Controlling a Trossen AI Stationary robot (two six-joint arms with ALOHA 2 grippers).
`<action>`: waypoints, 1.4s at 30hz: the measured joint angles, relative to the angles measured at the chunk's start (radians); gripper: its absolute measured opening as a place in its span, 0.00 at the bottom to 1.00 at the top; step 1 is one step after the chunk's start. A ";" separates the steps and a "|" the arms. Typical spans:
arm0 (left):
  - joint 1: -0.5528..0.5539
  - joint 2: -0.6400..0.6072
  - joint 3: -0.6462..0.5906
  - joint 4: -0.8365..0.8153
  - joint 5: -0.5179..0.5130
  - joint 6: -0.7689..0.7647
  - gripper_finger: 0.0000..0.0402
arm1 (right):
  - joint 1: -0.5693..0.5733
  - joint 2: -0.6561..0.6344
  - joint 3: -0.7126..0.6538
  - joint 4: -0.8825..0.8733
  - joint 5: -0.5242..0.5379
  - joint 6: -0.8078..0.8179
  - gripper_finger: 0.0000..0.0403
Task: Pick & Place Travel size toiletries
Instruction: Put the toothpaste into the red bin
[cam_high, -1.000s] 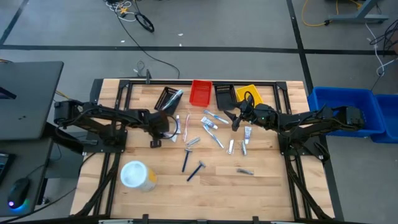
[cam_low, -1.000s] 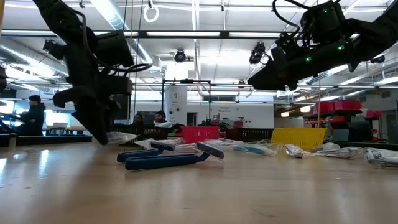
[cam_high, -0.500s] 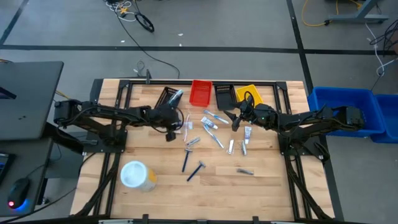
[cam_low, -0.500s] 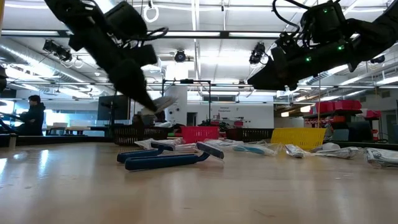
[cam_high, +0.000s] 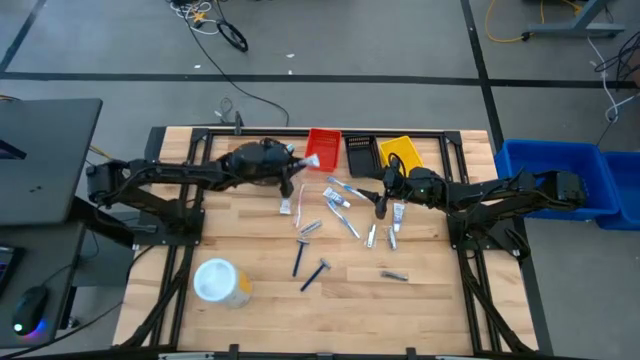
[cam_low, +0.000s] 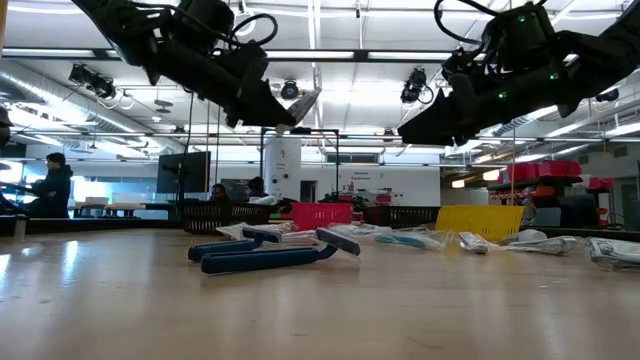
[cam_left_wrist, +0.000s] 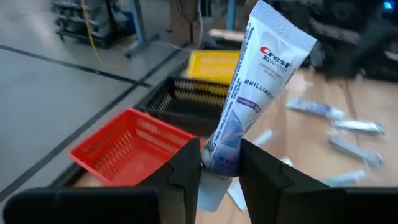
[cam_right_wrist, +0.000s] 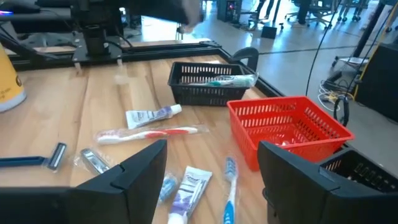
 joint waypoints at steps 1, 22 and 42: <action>0.015 0.000 0.007 0.000 0.011 0.000 0.25 | -0.001 0.000 0.000 0.000 0.000 0.000 0.64; 0.159 0.465 0.421 -0.146 0.052 -0.045 0.25 | -0.019 0.000 0.000 -0.059 -0.009 0.009 0.64; 0.214 0.560 0.438 -0.189 0.078 -0.111 0.26 | -0.019 0.000 0.000 -0.093 -0.009 0.012 0.65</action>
